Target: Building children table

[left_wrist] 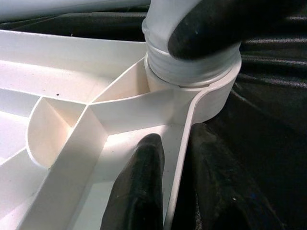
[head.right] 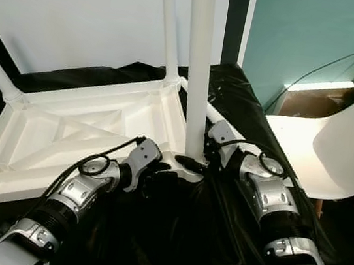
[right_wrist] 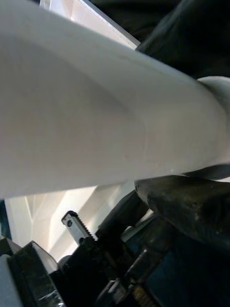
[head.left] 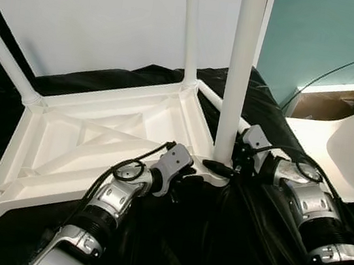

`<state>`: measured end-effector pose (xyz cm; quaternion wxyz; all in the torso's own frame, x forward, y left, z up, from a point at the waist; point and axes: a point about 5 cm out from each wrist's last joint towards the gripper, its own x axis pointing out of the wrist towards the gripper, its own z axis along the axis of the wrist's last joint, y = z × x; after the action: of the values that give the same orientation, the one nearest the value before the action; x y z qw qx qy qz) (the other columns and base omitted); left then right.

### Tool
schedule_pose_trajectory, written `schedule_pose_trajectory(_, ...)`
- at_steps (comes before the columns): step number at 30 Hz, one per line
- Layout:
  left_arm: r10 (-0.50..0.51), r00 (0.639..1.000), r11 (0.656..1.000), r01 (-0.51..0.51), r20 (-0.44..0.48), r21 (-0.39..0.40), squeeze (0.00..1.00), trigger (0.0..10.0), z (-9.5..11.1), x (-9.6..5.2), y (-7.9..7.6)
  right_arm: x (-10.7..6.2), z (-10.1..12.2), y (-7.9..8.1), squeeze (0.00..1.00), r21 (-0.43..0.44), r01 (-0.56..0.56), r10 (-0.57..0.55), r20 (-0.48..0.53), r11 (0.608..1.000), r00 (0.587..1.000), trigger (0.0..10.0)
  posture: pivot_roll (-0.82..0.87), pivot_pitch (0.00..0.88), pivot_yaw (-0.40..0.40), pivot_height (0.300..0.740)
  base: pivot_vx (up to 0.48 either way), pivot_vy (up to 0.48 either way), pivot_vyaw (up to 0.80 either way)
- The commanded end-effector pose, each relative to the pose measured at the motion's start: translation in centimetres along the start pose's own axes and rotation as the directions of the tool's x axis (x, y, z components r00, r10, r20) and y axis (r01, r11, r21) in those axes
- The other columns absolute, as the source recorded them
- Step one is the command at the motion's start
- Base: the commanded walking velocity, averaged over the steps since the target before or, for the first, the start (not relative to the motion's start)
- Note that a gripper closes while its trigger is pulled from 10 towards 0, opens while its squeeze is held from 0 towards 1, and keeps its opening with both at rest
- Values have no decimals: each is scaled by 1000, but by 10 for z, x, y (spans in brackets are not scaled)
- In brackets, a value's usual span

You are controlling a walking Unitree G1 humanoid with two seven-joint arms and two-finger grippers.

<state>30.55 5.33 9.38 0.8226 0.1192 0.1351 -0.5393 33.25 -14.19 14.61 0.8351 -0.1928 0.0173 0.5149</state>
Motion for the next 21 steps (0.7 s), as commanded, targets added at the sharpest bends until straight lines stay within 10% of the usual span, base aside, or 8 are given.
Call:
schedule_pose_trajectory(1, -73, 992, 994, 64, -107, -84, 0, 10000, -31, 7, -19, 16, 0, 18, 0, -24, -151, 151, -10, 988, 989, 0, 25, 0, 73, 740, 0, 0, 0)
schedule_pose_trajectory(15, -77, 992, 994, 67, -103, -91, 0, 10000, -31, 8, -22, 8, -11, 31, 0, 129, -227, 225, 26, 965, 974, 0, 19, 0, 72, 740, 0, 0, 0)
schedule_pose_trajectory(21, -78, 992, 993, 69, -96, -93, 0, 10000, -30, 10, -23, 28, -12, 63, 0, 269, 66, -119, 184, 961, 976, 0, 14, 0, 67, 740, 0, 0, 0)
